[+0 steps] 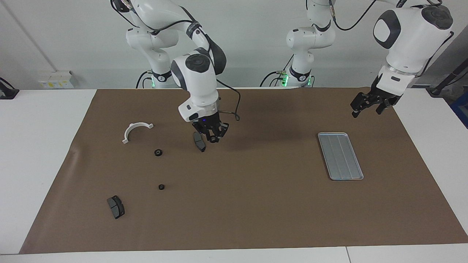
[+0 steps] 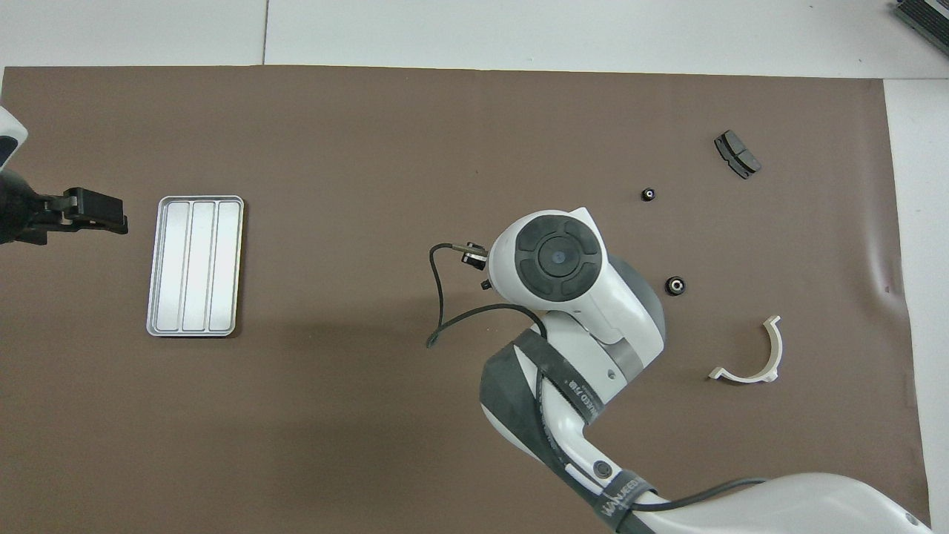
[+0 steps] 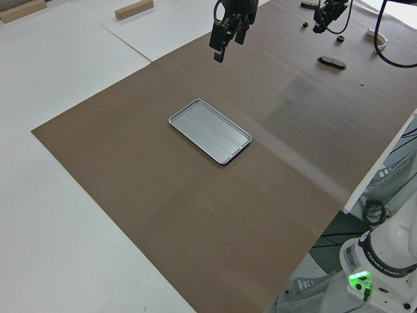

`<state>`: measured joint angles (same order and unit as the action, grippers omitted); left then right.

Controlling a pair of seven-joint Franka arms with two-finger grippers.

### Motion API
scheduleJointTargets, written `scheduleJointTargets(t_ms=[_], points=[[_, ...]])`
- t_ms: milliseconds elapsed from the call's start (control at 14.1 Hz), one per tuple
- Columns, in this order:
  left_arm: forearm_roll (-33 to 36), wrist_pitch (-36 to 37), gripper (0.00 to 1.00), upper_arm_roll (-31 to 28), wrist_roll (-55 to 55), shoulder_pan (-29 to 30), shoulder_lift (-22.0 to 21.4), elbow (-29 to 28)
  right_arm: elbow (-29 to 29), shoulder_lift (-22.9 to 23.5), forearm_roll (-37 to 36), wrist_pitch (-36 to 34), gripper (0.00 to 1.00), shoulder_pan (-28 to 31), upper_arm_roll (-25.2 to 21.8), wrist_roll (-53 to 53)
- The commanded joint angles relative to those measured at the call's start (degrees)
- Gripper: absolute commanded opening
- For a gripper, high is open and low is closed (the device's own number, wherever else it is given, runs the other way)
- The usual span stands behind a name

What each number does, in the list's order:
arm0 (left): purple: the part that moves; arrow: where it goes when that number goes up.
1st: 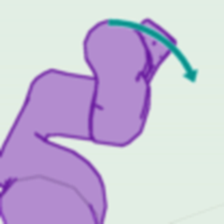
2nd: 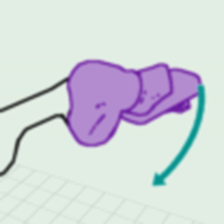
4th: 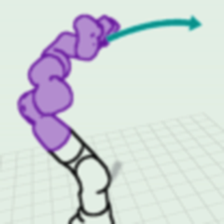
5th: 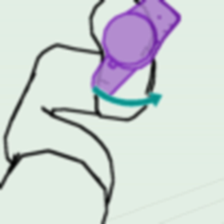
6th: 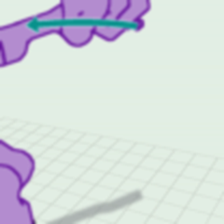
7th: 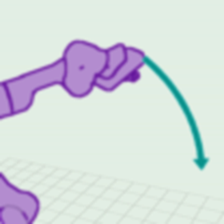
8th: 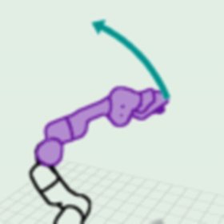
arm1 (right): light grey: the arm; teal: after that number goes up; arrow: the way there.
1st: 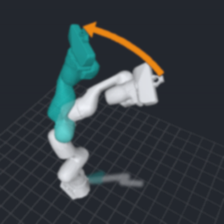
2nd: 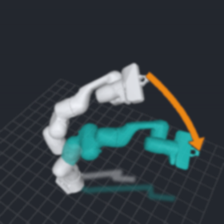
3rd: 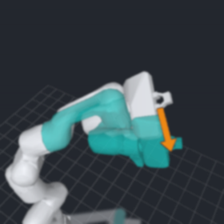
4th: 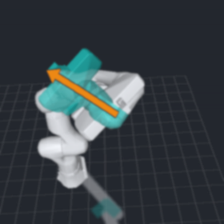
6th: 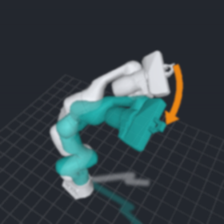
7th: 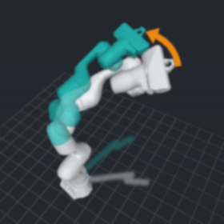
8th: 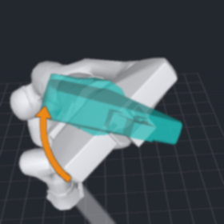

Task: Pick bearing gear from pile to tray
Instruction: 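Carry the gear to mid-table with the right gripper and release it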

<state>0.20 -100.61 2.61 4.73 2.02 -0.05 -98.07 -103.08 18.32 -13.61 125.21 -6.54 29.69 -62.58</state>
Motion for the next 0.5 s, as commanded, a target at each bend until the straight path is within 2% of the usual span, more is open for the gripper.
scheduleJointTargets(t_ms=[0, 213, 426], points=[[1.12, -1.7, 1.0, 0.29, -0.43, 0.36, -2.06, -3.35, 3.93, 6.18, -4.74, 0.39, 0.0, -1.0, 3.09, -7.27], [1.12, -1.7, 1.0, 0.29, -0.51, 0.36, -2.06, -3.53, 8.84, 14.88, -17.99, -0.84, 0.0, -2.42, 7.12, -19.57], [1.03, -1.61, 1.0, 0.29, -0.08, 0.09, -2.15, -3.97, 8.86, 17.27, -20.58, 0.03, 0.0, -3.39, 7.84, -22.06]])
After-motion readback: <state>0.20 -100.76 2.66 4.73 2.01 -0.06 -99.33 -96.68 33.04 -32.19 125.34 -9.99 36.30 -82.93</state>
